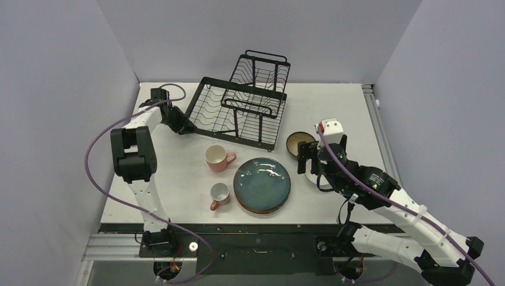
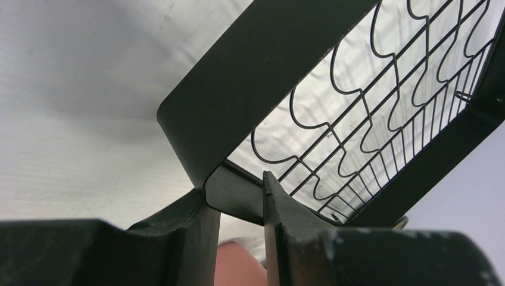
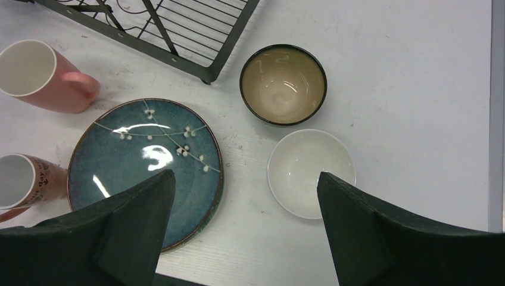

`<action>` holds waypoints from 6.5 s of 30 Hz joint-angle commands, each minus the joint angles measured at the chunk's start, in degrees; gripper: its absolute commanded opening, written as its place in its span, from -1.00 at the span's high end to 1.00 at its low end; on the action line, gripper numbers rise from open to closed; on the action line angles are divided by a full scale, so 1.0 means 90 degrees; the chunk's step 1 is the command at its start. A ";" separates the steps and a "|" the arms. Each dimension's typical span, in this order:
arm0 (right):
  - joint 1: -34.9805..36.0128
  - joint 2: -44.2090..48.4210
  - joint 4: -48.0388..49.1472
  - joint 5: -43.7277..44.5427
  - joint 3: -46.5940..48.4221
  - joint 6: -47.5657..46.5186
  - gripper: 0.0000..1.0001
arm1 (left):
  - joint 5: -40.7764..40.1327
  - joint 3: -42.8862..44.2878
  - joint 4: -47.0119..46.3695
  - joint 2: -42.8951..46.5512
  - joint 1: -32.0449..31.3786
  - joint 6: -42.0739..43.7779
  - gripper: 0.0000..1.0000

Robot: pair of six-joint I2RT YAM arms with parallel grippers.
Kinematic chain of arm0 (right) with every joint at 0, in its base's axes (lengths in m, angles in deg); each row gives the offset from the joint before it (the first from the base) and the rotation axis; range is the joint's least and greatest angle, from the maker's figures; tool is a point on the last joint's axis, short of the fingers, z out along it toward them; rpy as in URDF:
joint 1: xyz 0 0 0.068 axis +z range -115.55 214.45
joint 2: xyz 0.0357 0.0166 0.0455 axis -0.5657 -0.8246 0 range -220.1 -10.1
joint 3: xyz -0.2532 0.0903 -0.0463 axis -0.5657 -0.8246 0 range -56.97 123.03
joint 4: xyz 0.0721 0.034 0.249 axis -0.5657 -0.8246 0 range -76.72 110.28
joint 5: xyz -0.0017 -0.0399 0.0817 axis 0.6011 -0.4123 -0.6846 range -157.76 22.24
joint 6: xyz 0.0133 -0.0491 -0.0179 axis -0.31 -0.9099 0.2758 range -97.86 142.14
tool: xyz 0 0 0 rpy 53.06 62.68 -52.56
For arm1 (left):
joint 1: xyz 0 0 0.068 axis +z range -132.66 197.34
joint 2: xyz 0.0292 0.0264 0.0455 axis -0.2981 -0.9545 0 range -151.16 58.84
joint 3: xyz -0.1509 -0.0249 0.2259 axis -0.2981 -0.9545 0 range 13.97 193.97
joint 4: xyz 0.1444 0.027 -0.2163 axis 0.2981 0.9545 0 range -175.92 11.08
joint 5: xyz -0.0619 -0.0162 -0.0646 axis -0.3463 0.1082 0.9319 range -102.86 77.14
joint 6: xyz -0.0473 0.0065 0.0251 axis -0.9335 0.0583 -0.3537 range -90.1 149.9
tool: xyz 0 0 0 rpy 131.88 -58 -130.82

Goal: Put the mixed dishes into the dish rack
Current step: Move the dish rack to the center of the board, then move the cup to the center of the board.

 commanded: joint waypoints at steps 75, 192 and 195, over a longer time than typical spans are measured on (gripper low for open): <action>0.0191 0.0196 -0.0197 -0.0041 -0.0568 0.0523 -0.66 | -0.1181 -0.1277 0.0634 0.3259 -0.1021 0.2358 -0.32; -0.0361 -0.2402 0.1440 -0.1840 -0.1275 0.2095 0.01 | 0.0809 -0.4562 -0.0764 0.7573 -0.3599 0.2413 -0.57; -0.0361 -0.2489 0.1543 -0.1944 -0.1353 0.1979 0.03 | 0.0497 -0.4587 -0.0810 0.7470 -0.3881 0.2188 -0.56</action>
